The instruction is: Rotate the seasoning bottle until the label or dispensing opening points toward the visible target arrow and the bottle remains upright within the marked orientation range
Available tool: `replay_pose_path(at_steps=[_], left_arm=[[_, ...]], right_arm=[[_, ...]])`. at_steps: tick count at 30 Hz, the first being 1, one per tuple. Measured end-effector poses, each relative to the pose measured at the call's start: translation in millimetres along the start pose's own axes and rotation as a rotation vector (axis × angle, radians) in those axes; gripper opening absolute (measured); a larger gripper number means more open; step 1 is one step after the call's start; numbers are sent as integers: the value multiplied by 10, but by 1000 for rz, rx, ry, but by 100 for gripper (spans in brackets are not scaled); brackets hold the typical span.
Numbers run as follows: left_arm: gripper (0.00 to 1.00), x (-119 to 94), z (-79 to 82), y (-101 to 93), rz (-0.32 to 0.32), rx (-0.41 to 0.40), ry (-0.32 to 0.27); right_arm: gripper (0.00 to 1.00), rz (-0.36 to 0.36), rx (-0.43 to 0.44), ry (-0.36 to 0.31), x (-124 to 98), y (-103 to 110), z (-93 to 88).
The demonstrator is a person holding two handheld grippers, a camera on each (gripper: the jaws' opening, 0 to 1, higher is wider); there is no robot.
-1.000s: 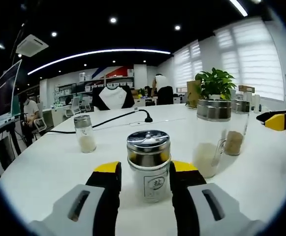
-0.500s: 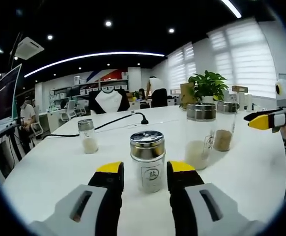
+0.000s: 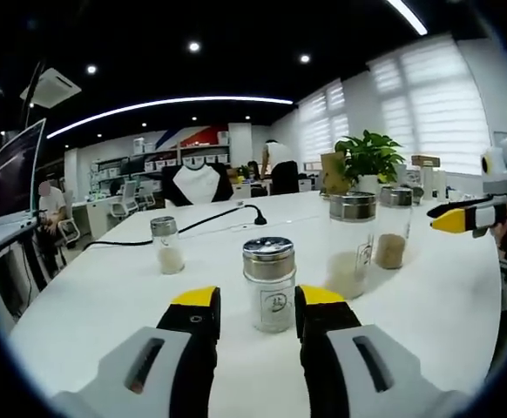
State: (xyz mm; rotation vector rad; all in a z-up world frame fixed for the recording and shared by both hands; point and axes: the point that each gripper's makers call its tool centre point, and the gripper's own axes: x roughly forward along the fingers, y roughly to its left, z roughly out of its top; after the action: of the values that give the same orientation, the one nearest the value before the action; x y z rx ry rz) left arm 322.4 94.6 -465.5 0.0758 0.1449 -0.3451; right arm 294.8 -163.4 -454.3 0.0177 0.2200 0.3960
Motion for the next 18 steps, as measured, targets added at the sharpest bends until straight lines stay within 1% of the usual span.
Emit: replay_pose_path(at_steps=[7,13,18], left_arm=[[36,-94,1,192,41,-7,-5],[36,-95,38,295,59,-26,-12],[36,-10,183,443,74,-12,-31]], right_arm=[[67,6,-4,-4,17,22,23],[67,6,-11,-3,22,26,30],[67,3,-10,-2,18,15,30]])
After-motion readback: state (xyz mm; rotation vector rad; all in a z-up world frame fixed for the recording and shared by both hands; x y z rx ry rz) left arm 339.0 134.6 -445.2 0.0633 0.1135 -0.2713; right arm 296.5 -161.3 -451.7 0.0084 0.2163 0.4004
